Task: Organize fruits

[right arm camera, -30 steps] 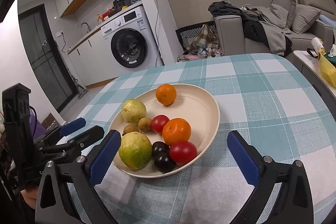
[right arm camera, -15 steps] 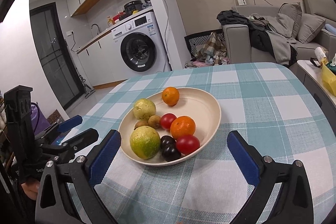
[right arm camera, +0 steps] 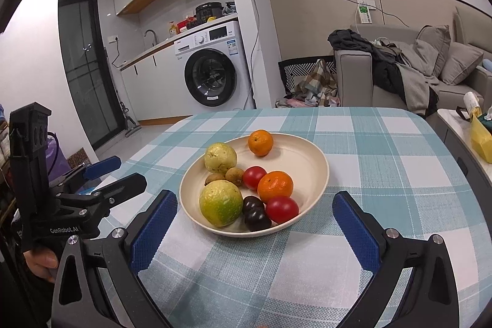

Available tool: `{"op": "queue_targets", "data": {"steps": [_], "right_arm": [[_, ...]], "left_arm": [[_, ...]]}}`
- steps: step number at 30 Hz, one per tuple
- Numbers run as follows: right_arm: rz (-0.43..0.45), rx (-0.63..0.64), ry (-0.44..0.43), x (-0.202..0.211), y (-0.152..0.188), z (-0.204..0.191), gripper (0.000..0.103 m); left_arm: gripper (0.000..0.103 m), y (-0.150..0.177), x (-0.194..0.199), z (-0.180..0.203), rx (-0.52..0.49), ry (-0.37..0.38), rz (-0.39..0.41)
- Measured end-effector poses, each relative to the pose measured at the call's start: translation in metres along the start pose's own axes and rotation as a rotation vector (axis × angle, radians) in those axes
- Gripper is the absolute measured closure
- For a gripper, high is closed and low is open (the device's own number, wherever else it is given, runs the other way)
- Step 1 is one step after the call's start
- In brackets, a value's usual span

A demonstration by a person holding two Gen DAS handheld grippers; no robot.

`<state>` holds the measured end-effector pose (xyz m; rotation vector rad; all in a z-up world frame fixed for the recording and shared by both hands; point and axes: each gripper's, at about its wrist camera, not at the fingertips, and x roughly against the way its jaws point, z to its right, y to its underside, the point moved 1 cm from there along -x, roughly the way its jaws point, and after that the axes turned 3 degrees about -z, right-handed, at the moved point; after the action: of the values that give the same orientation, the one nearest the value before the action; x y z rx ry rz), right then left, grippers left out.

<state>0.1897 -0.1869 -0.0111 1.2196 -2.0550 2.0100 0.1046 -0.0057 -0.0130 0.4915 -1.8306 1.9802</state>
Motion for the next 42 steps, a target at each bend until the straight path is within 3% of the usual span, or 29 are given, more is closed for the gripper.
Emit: {"op": "queue_targets", "data": {"steps": [15, 42], "right_arm": [[0.022, 0.061, 0.029, 0.005, 0.000, -0.013, 0.000], [0.023, 0.062, 0.032, 0.006, 0.000, -0.014, 0.000]], "left_arm": [[0.001, -0.002, 0.003, 0.007, -0.036, -0.001, 0.016], [0.001, -0.003, 0.003, 0.009, -0.042, -0.001, 0.020]]}}
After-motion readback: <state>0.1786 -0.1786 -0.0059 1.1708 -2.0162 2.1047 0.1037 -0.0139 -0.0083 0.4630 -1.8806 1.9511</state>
